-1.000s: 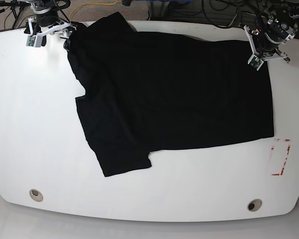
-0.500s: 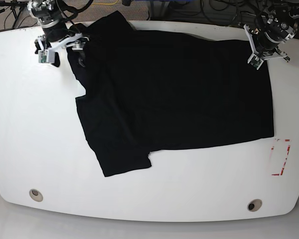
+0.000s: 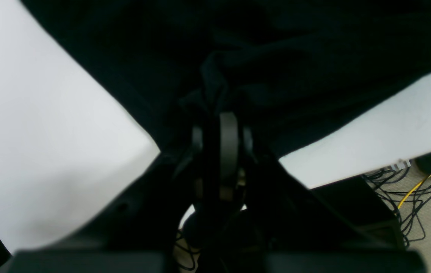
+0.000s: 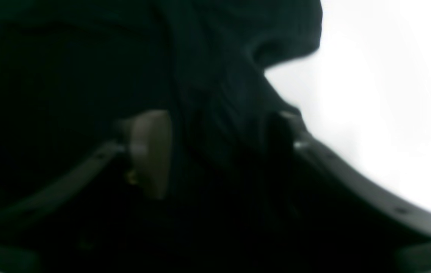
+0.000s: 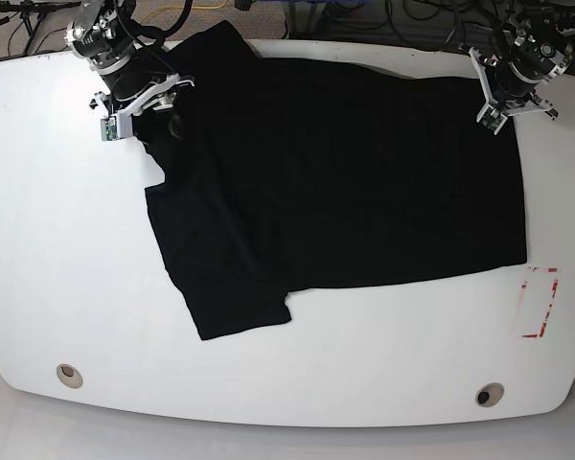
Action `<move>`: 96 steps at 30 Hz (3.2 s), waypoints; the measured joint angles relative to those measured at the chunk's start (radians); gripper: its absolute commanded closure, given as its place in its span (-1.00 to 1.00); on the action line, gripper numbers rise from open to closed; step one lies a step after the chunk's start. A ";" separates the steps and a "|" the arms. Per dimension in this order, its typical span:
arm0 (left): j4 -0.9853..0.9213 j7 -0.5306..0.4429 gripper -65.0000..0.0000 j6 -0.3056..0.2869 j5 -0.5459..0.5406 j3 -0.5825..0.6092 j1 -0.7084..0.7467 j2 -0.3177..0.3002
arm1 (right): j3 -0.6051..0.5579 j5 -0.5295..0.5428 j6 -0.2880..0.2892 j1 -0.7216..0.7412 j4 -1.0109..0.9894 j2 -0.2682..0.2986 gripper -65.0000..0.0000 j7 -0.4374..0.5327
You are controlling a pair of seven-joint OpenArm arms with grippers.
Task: Fold the T-shirt properly
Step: 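Release and regrasp the shirt corner with the right gripper, then pull the shirt corner outward with the right gripper to smooth it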
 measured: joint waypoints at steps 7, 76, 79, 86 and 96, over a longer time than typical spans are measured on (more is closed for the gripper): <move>0.000 0.000 1.00 0.000 0.000 0.000 0.000 0.000 | 0.002 -0.002 -0.001 0.004 -0.110 0.035 0.68 0.001; 0.000 0.000 1.00 0.000 0.000 0.006 -0.030 0.000 | 0.227 0.005 0.000 -0.179 0.026 -0.070 -0.51 -0.038; 0.000 0.000 1.00 -0.001 0.000 0.007 -0.030 0.000 | 0.232 -0.002 0.000 -0.183 -0.010 -0.065 -0.51 -0.044; 0.000 0.000 1.00 0.000 0.000 0.007 -0.030 0.000 | 0.227 0.002 0.000 -0.190 -0.053 -0.068 -0.51 -0.035; -0.001 0.000 1.00 0.000 0.000 0.005 -0.030 0.000 | 0.227 0.024 0.000 -0.191 -0.094 -0.068 -0.25 0.006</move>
